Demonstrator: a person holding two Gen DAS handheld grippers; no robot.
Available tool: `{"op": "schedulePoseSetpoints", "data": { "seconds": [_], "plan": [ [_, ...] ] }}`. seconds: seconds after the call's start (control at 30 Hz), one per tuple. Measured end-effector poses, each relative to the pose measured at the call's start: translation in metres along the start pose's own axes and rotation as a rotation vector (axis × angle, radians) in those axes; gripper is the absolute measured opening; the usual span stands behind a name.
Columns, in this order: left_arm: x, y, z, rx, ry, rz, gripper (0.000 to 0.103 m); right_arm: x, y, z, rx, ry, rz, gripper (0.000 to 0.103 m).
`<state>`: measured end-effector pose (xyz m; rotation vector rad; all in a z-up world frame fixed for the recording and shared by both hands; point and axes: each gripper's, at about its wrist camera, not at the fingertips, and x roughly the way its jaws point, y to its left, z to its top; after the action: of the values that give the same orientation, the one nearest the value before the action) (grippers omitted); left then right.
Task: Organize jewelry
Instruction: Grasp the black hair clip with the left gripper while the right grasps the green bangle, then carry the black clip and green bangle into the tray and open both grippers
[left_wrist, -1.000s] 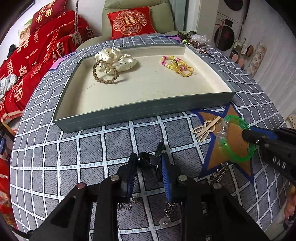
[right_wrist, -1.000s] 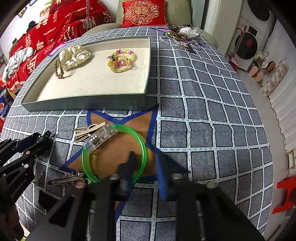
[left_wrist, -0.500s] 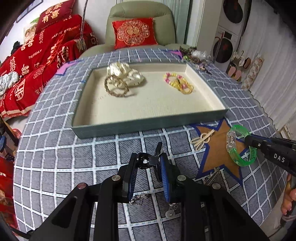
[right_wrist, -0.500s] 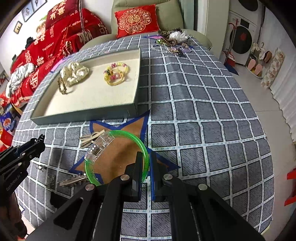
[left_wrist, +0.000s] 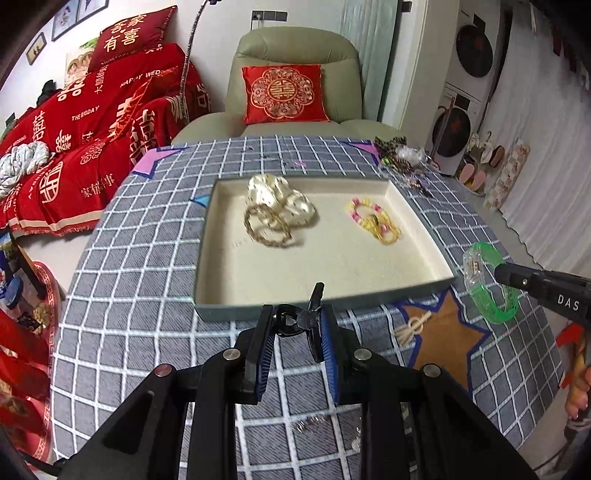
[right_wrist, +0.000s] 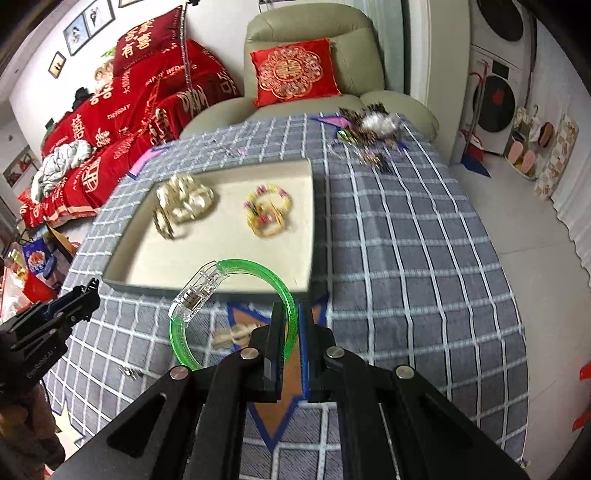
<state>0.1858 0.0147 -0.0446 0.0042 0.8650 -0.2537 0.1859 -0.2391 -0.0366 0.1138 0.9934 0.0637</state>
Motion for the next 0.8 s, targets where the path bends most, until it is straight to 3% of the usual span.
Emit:
{"op": "schedulePoseSetpoints", "data": {
  "seconds": [0.33,0.8],
  "plan": [
    [0.015,0.015,0.041,-0.006,-0.019,0.016,0.033,0.014,0.026,0.044,-0.071,-0.019,0.008,0.007],
    [0.091,0.022,0.076,-0.019,0.071,0.04,0.033,0.093,0.039,0.098,-0.06,0.034,0.041,0.007]
  ]
}}
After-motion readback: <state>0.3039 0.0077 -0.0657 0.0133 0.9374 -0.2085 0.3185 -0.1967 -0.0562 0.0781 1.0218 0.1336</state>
